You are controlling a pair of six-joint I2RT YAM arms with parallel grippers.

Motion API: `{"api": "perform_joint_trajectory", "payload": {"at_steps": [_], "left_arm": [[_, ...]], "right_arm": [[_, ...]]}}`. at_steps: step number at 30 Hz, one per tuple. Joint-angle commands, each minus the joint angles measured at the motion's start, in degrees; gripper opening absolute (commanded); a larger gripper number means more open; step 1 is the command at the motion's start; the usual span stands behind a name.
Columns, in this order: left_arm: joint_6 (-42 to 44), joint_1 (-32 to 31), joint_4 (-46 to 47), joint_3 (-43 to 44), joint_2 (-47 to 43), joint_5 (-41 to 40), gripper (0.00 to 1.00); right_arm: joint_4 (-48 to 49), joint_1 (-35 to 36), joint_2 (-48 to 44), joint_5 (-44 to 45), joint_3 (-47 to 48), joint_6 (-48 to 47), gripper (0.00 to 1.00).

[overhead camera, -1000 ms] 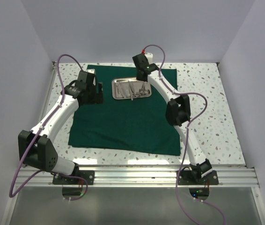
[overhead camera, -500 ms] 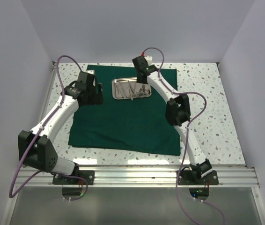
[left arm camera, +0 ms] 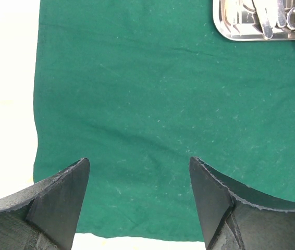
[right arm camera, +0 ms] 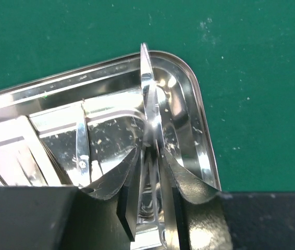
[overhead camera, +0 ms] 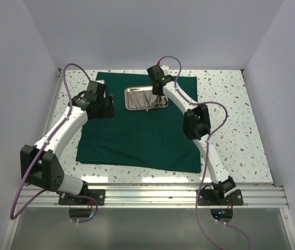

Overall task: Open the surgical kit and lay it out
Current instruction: Pick up the medical item from the container.

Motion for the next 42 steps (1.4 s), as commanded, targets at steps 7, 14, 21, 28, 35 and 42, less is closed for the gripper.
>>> {"api": "perform_joint_trajectory", "payload": {"at_steps": [7, 14, 21, 28, 35, 42], "left_arm": [[-0.7, 0.4, -1.2, 0.1, -0.8, -0.8, 0.81], [-0.3, 0.4, -1.3, 0.6, 0.3, -0.8, 0.80], [-0.8, 0.4, -0.5, -0.5, -0.1, -0.7, 0.80], [-1.8, 0.4, 1.5, -2.6, -0.3, 0.1, 0.80], [-1.7, 0.4, 3.1, -2.5, -0.3, 0.5, 0.80], [-1.1, 0.4, 5.5, -0.2, 2.4, 1.5, 0.80]], "right_arm": [[0.9, -0.3, 2.2, -1.6, -0.5, 0.3, 0.24], [-2.0, -0.3, 4.3, -0.6, 1.6, -0.1, 0.23], [-7.4, -0.3, 6.0, 2.8, 3.3, -2.7, 0.19], [-12.3, -0.4, 7.8, -0.1, 3.1, -3.4, 0.18], [-11.8, -0.3, 6.6, -2.8, 1.3, -4.5, 0.00], [-8.5, -1.7, -2.2, -3.7, 2.6, -4.8, 0.00]]}}
